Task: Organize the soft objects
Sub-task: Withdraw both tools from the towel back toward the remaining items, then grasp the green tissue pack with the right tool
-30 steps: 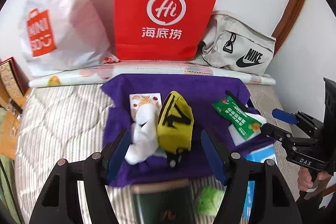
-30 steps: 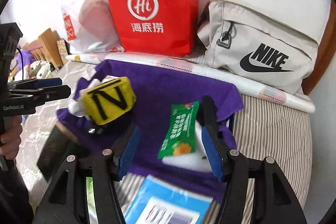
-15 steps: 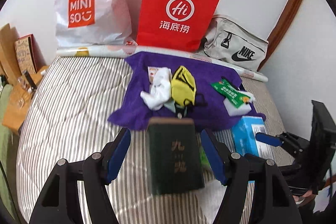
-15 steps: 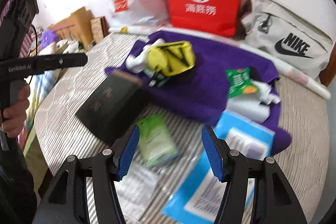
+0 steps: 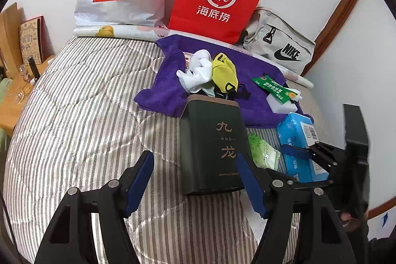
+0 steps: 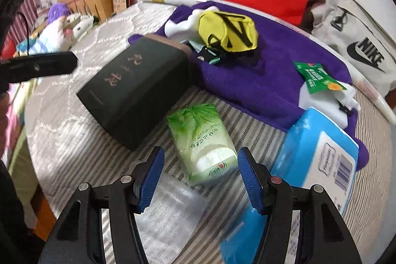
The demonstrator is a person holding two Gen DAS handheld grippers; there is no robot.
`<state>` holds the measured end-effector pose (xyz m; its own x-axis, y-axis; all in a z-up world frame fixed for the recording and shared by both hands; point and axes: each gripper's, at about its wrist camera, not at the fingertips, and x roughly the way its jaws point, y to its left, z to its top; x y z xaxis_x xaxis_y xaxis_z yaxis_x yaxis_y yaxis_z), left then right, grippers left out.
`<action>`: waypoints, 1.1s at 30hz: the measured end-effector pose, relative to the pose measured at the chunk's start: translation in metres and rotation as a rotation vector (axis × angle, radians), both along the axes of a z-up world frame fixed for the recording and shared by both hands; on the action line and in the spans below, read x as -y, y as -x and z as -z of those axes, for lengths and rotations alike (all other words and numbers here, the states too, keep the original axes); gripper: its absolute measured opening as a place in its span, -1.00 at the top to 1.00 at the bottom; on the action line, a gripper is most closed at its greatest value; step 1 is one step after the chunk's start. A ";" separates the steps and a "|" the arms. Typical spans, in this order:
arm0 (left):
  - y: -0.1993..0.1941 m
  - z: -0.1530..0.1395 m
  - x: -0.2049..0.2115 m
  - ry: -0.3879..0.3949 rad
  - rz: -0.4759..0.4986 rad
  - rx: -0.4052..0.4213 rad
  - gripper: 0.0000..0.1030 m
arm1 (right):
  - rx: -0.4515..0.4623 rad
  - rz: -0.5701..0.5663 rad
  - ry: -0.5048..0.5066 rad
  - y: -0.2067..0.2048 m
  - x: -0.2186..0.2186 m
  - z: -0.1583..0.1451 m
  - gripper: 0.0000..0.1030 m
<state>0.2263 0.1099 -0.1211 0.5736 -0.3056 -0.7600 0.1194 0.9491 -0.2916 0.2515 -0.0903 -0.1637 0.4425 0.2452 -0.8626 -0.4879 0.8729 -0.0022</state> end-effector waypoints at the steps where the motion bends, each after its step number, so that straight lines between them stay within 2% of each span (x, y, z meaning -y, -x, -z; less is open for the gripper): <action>1: 0.000 0.000 0.000 0.001 0.002 0.001 -0.31 | -0.001 -0.004 0.012 -0.001 -0.002 0.002 -0.23; 2: -0.001 0.001 0.000 0.003 0.006 0.002 -0.31 | -0.005 -0.010 0.027 -0.003 -0.004 0.006 -0.32; 7: -0.004 0.007 -0.001 0.000 0.019 -0.005 -0.31 | 0.000 -0.029 0.087 -0.009 -0.013 0.020 -0.36; 14: -0.004 0.013 -0.005 0.005 0.008 -0.018 -0.31 | 0.030 -0.043 0.142 -0.013 -0.019 0.028 -0.35; 15: -0.003 0.012 -0.006 0.005 0.006 -0.019 -0.31 | 0.037 -0.047 0.142 -0.013 -0.019 0.028 -0.27; 17: 0.001 0.011 -0.006 0.000 0.004 -0.014 -0.31 | 0.048 -0.052 0.134 -0.014 -0.019 0.025 -0.03; 24: 0.017 0.006 -0.005 -0.023 -0.012 -0.022 -0.31 | 0.078 -0.049 0.054 0.003 -0.012 0.005 -0.03; 29: 0.036 0.002 0.013 -0.066 0.011 -0.017 -0.31 | 0.104 -0.008 -0.009 0.028 0.004 -0.016 -0.03; 33: 0.048 0.009 0.030 -0.067 0.040 -0.040 -0.31 | 0.137 0.027 -0.057 0.052 0.022 -0.033 -0.03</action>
<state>0.1778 0.0796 -0.1301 0.5312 -0.2754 -0.8013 0.1470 0.9613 -0.2329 0.1998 -0.1120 -0.1309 0.5623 0.2784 -0.7787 -0.4625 0.8864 -0.0170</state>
